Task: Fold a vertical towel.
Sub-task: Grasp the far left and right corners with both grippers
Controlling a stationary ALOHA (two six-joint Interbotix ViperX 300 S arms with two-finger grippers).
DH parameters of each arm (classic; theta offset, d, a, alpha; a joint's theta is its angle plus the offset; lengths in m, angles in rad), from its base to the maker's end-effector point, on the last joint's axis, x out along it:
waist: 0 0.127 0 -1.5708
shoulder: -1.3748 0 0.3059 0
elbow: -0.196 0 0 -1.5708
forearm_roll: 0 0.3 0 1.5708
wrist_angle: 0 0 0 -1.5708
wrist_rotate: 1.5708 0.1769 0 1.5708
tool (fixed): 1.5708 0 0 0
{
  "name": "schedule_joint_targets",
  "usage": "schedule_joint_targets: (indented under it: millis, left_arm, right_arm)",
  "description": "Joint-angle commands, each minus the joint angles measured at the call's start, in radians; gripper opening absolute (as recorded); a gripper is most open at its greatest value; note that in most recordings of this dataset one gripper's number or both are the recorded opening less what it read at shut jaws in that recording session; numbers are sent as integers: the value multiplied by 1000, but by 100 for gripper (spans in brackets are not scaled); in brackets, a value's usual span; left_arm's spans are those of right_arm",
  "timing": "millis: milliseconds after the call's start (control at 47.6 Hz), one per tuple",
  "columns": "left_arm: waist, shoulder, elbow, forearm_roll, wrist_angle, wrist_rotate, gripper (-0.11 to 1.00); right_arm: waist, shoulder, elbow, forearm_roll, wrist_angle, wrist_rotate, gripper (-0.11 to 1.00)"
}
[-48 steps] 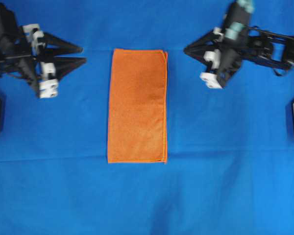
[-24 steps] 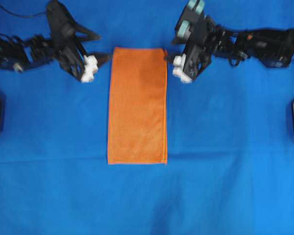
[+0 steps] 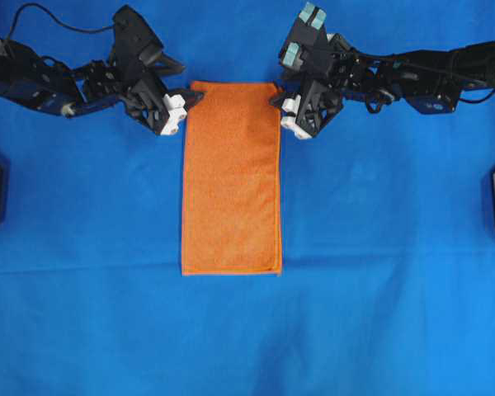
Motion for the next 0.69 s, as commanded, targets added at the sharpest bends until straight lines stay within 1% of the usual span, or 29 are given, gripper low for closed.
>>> schedule_joint_targets:
  millis: [0,42,84,105,210,231,273,441,673]
  left_arm:
    - [-5,-3,-15,6,-3,6,70]
    - [-9,-2,-17,9,-3,14,61]
    - [-15,0,-18,12,-3,18,51]
    - [-17,0,-20,12,-2,23,43]
    - [-37,2,-25,12,-2,52,16]
    - [-40,2,-25,12,-3,57,11]
    - [-44,2,-26,12,-2,64,4]
    - [-44,-5,-26,12,2,72,3]
    - [-17,-52,-28,12,9,80,3]
  right_arm:
    - [-3,-11,-15,-2,-5,-2,58]
    - [-3,-11,-14,0,-5,-2,53]
    - [-3,-12,-12,-2,-5,-2,44]
    - [-3,-12,-11,-2,-5,-2,37]
    - [-3,-14,-6,0,-6,2,9]
    - [-3,-14,-6,0,-5,3,5]
    - [-3,-17,-3,2,-5,9,4]
    - [-5,-18,0,12,-2,15,4]
    - [-5,-44,2,23,-5,15,4]
